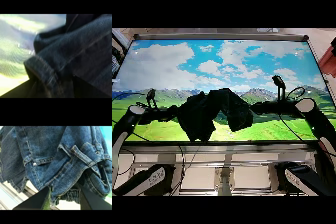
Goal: Fold the clothes and pants, and hang the long-sleeved shirts on hangers.
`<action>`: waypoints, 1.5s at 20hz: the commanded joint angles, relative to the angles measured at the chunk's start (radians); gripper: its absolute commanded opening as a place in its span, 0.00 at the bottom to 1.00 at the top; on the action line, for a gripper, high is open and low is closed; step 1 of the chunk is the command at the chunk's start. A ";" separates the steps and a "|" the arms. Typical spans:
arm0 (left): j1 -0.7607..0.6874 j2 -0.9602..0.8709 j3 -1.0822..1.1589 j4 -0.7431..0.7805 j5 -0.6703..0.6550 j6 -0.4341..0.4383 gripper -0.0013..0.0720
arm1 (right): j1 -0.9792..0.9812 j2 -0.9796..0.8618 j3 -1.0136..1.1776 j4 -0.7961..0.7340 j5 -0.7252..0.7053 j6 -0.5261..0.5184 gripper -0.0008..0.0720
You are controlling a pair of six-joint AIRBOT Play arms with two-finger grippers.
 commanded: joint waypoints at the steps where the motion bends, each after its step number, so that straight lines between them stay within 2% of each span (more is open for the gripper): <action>1: -0.016 -0.012 0.000 -0.031 0.078 0.002 0.63 | 0.000 -0.001 -0.001 -0.009 -0.002 -0.001 0.54; 3: -0.016 -0.012 0.000 -0.031 0.083 0.002 0.31 | 0.000 -0.001 -0.001 -0.019 -0.002 0.000 0.54; 4: -0.016 -0.012 0.000 -0.030 0.083 0.002 0.20 | 0.000 -0.001 -0.001 -0.024 -0.002 0.000 0.54; 6: -0.016 -0.011 0.000 -0.031 0.082 0.001 0.06 | 0.000 -0.002 -0.001 -0.027 -0.002 -0.001 0.54; 10: -0.004 0.040 0.001 -0.045 0.082 -0.002 0.06 | 0.000 -0.059 -0.003 0.000 0.002 0.001 0.54; 14: 0.098 0.198 0.000 -0.045 0.082 -0.021 0.06 | 0.000 -0.147 -0.003 0.048 -0.051 0.003 0.54; 17: 0.185 0.299 0.000 -0.045 0.069 -0.021 0.06 | 0.000 -0.206 -0.003 0.164 -0.066 -0.005 0.54; 21: 0.287 0.361 0.000 -0.045 0.024 -0.036 0.06 | 0.000 -0.269 -0.003 0.410 -0.065 -0.132 0.54; 25: 0.337 0.365 0.000 -0.045 -0.011 -0.036 0.06 | 0.010 -0.370 -0.002 0.512 -0.058 -0.142 0.54; 26: 0.342 0.365 0.000 -0.045 -0.012 -0.036 0.06 | 0.028 -0.398 -0.002 0.562 -0.053 -0.176 0.53; 27: 0.341 0.365 0.000 -0.045 -0.012 -0.036 0.06 | 0.054 -0.424 0.001 0.616 -0.051 -0.209 0.50; 28: 0.341 0.365 0.000 -0.046 -0.013 -0.036 0.06 | 0.083 -0.446 0.006 0.666 -0.053 -0.243 0.38; 30: 0.341 0.368 0.001 -0.061 -0.016 -0.040 0.06 | 0.130 -0.481 0.040 0.718 -0.056 -0.283 0.04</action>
